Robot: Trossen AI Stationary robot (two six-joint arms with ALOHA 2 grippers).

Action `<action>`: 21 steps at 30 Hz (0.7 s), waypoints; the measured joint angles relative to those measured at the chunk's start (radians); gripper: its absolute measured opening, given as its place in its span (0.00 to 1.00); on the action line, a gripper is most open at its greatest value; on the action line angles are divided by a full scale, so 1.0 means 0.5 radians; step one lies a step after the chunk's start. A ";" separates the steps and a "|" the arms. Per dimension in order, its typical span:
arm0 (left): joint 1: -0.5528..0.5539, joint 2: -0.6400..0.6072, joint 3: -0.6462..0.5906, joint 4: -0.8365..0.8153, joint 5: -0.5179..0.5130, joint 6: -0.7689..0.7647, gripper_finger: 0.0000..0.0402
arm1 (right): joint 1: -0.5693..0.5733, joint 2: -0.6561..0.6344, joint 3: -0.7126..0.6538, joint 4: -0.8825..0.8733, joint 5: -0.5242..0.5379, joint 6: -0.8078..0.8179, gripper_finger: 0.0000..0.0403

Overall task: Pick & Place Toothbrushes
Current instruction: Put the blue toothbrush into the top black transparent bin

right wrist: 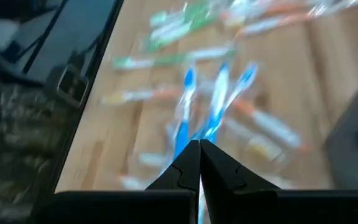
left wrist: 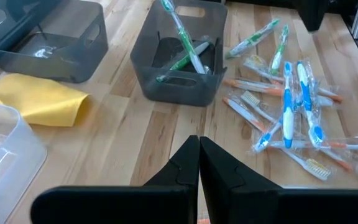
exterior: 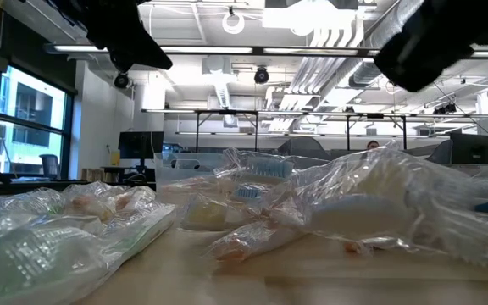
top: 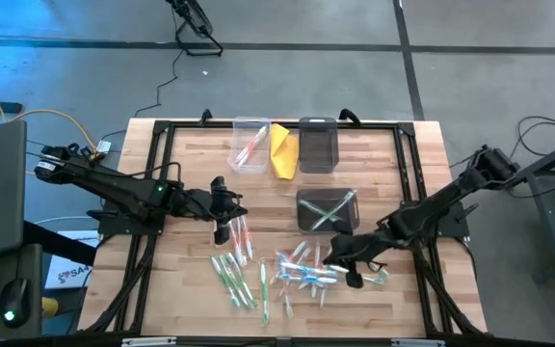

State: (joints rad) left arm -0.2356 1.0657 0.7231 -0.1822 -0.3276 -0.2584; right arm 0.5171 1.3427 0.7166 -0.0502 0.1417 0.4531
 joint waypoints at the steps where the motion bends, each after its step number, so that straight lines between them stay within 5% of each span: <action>1: 0.000 0.000 0.000 0.000 0.000 0.000 0.03 | 0.007 0.027 0.000 -0.001 -0.022 0.037 0.01; 6: 0.000 0.000 0.000 0.000 0.000 0.000 0.03 | 0.014 0.145 0.000 0.002 -0.102 0.193 0.04; 15: 0.000 0.000 0.001 0.000 0.000 -0.001 0.03 | 0.070 0.296 -0.002 0.040 -0.138 0.148 0.36; 21: 0.000 0.000 0.001 0.000 0.001 -0.017 0.03 | 0.111 0.400 -0.002 0.167 -0.074 0.080 0.42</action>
State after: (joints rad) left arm -0.2356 1.0657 0.7234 -0.1822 -0.3271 -0.2667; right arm 0.5724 1.5427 0.7158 0.0332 0.1049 0.4931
